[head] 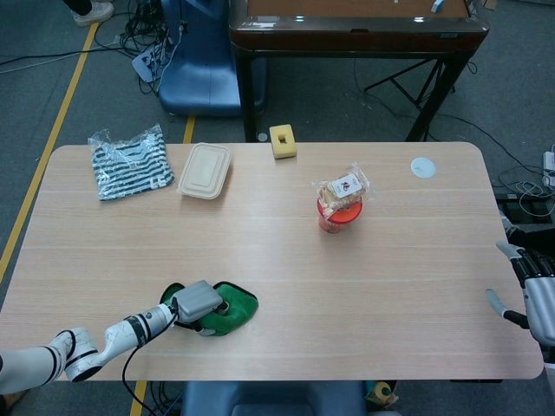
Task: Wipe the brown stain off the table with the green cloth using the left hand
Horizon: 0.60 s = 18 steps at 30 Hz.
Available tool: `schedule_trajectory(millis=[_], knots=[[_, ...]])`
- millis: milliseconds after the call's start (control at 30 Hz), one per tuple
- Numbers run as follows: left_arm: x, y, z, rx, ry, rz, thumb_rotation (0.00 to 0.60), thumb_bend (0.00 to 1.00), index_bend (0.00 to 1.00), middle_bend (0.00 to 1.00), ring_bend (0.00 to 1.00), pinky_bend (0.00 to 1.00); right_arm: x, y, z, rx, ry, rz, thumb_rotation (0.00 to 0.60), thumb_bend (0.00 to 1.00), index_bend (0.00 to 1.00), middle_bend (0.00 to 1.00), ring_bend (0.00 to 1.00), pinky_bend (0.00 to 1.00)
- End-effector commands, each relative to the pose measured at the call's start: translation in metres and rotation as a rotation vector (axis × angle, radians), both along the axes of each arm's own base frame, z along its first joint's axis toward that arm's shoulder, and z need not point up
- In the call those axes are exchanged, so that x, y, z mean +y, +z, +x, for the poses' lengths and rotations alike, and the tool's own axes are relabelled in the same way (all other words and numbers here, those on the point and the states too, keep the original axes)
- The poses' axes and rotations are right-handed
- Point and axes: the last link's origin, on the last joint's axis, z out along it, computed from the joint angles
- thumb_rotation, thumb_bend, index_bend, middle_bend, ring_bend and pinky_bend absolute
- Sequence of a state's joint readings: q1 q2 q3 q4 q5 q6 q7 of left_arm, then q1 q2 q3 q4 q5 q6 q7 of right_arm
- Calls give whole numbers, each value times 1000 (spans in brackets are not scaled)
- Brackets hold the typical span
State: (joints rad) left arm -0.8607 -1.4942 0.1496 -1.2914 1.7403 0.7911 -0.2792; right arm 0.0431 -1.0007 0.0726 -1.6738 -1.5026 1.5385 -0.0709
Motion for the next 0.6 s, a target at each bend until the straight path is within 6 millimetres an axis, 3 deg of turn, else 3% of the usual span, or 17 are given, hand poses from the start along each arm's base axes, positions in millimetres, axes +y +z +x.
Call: schedule_trajectory(millis=[33,233,600], knots=[[-2,-2,10,-4,-42,4,600,250,549,591,596,877,0,0,-1,-2,0,-2,600,350,179,246,206,238],[18,-2,11,20,-53,105,600,250,558,591,594,877,1,1,-3,-5,-4,-7,600,350,179,246,207,238],[67,28,-24,152,5,313,600,250,560,592,594,877,0,3,-3,-5,1,-13,600,350,179,246,206,238]])
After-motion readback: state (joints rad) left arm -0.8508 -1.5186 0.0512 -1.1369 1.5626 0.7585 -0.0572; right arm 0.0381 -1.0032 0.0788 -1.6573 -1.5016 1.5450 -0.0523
